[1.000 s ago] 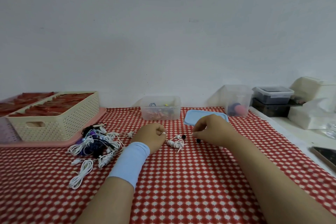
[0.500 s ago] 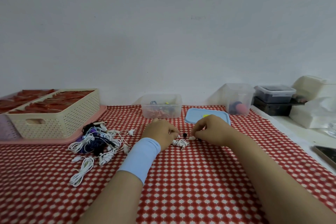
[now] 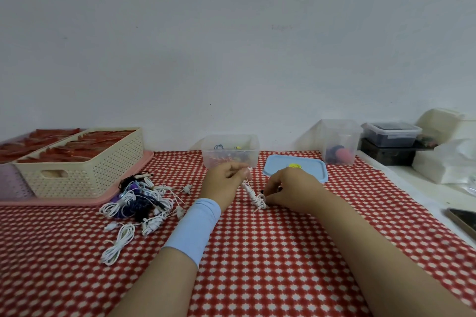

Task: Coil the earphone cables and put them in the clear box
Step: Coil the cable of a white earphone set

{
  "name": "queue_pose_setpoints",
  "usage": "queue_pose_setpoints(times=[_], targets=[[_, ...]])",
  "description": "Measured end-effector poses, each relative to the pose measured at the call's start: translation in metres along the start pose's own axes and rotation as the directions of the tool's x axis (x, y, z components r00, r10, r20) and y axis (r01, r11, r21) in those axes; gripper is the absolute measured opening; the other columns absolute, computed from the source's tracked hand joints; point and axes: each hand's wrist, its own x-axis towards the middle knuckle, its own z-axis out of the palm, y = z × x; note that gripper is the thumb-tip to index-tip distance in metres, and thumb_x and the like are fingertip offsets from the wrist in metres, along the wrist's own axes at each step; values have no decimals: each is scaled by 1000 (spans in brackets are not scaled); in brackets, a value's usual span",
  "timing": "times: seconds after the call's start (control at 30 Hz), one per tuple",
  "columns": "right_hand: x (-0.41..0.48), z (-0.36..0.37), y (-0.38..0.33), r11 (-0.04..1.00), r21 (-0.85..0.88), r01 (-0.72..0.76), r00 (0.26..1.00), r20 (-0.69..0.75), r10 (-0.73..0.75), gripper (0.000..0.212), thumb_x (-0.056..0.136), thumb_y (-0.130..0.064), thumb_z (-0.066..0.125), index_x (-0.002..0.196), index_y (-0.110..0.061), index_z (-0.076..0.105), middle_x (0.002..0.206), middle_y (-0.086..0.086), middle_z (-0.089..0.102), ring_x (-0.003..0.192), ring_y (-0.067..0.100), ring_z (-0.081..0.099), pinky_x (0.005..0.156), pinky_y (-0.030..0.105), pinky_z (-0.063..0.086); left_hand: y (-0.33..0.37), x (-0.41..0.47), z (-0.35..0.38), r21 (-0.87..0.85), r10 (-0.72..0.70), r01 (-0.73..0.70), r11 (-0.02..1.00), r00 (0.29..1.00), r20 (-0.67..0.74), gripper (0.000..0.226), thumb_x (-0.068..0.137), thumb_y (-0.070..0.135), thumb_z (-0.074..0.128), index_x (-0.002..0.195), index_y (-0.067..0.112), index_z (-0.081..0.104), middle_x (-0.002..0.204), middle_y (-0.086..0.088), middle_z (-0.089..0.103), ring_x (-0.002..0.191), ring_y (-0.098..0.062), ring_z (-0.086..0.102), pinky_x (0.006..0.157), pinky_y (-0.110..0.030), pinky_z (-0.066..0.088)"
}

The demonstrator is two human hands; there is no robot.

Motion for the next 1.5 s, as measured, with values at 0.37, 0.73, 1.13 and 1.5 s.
queue_pose_setpoints(times=[0.37,0.73,1.13,1.5], targets=[[3,4,-10,995,-76,69,997,-20,-71,11,85,-30,77,95,-35,79,99,-20,73,76,-4,56,62,11,40,10,-1,-5,-602,-175,145,785,985,10,18,96,15,60,87,12,75,79,-2,71,72,-17,63,72,-32,53],[5,8,-7,993,117,20,986,-169,0,13,93,-27,64,100,-31,74,96,-14,72,87,7,65,80,30,55,-1,1,1,-466,-147,157,871,987,59,18,95,23,62,87,25,78,92,-1,74,84,-14,64,87,-37,53],[-1,0,-18,445,895,-39,987,-33,154,14,94,-15,69,104,-11,77,52,-3,49,47,9,35,45,23,27,-1,-3,1,-369,-101,136,919,988,114,15,95,24,62,95,21,76,92,1,75,85,-13,66,85,-35,54],[-3,-5,-15,309,940,-148,989,141,46,22,95,-15,63,113,-11,76,74,-3,65,55,8,40,44,18,23,6,-9,1,-444,-103,191,875,971,215,14,93,22,64,91,22,77,81,2,73,77,-12,61,69,-26,49]])
